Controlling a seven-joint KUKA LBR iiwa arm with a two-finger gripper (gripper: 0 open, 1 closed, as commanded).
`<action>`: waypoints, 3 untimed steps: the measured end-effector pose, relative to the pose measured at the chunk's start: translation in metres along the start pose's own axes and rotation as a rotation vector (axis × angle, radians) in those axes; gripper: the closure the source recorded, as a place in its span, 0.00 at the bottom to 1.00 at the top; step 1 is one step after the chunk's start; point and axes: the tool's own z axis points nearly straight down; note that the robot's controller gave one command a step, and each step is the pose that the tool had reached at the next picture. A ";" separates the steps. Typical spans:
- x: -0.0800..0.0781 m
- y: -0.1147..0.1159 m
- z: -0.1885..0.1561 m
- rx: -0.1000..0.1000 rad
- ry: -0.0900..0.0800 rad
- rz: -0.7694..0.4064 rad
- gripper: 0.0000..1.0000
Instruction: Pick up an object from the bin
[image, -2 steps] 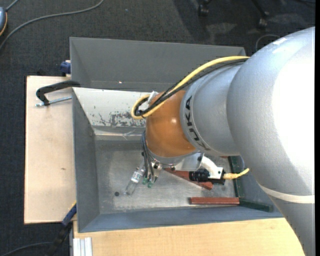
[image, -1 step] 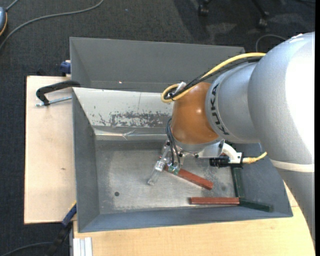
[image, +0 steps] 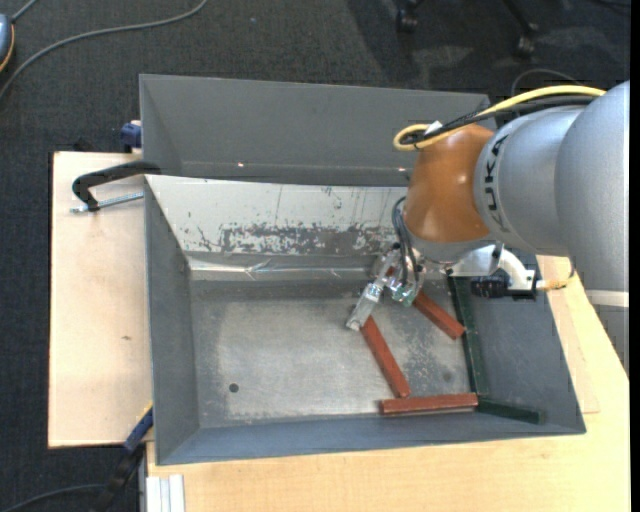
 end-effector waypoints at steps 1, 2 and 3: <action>0.004 0.004 0.000 -0.002 0.004 -0.005 1.00; 0.009 -0.023 -0.041 -0.004 -0.002 0.017 1.00; -0.005 -0.061 -0.108 -0.002 -0.001 0.403 1.00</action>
Offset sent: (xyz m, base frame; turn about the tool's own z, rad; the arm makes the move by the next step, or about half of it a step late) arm 0.0000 0.0000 0.0000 0.0000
